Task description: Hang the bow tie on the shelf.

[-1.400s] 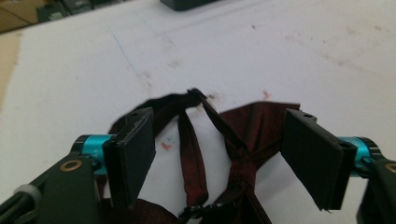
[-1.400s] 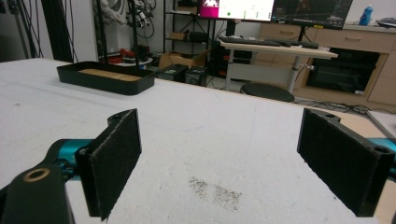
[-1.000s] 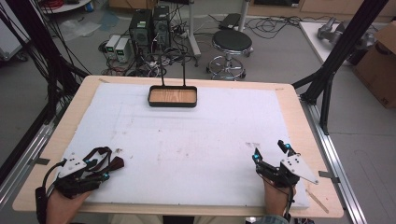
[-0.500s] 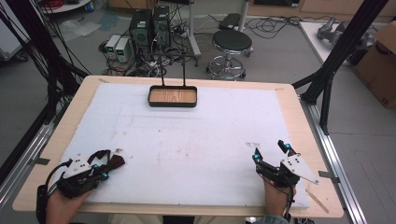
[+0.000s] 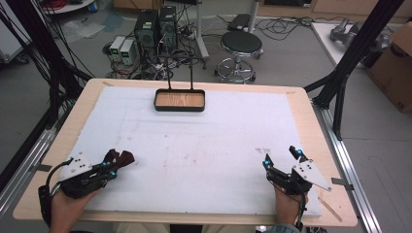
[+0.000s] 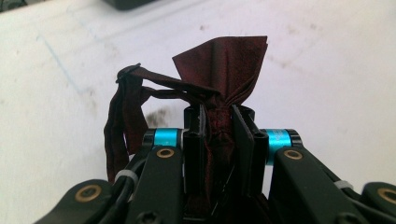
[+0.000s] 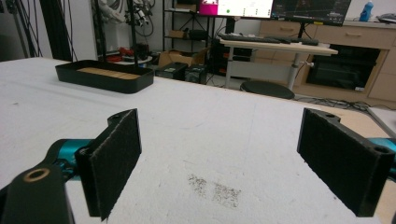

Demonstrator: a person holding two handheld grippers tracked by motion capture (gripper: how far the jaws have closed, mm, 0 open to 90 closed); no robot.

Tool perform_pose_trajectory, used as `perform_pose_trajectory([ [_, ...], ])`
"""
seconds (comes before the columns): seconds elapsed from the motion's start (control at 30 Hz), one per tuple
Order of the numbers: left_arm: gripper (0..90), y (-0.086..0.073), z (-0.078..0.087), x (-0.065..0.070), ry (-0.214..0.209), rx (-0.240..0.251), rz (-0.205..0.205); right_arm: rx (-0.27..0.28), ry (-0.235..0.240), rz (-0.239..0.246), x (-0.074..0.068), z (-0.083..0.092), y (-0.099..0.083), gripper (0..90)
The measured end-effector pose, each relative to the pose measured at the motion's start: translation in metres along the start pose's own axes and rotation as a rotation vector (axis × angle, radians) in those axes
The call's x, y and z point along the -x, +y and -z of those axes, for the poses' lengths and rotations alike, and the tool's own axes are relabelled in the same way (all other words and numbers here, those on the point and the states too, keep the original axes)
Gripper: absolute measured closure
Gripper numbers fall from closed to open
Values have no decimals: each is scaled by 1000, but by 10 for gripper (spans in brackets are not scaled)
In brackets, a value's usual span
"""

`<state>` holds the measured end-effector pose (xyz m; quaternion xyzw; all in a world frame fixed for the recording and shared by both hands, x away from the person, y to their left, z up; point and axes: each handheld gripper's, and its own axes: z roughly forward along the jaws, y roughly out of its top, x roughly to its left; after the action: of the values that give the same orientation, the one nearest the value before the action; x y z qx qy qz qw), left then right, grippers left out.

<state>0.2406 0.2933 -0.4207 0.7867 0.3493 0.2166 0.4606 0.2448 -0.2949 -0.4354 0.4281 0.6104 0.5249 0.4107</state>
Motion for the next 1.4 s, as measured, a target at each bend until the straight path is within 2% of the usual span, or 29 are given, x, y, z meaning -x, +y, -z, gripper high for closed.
perform_pose_trajectory([
  [0.2, 748, 23, -13, -11, 3, 47, -18, -3, 1, -1, 0, 0, 0, 126],
  [0.4, 748, 43, -30, -21, 34, 96, -12, -5, 4, -1, 1, -1, 0, 127],
  [0.5, 748, 58, -41, -25, 56, 135, -16, -4, 5, -6, 1, -1, 0, 126],
  [0.87, 748, 112, -81, -40, 86, 169, -22, -8, 12, -19, 2, -1, -1, 126],
  [0.97, 748, 124, -90, -46, 113, 185, -24, -9, 11, -23, 3, -1, -1, 127],
  [1.2, 748, 148, -104, -57, 144, 231, -23, -15, 11, -17, 3, -1, -2, 127],
  [1.4, 748, 163, -112, -64, 150, 254, -31, -23, 11, -17, 2, -1, -2, 126],
])
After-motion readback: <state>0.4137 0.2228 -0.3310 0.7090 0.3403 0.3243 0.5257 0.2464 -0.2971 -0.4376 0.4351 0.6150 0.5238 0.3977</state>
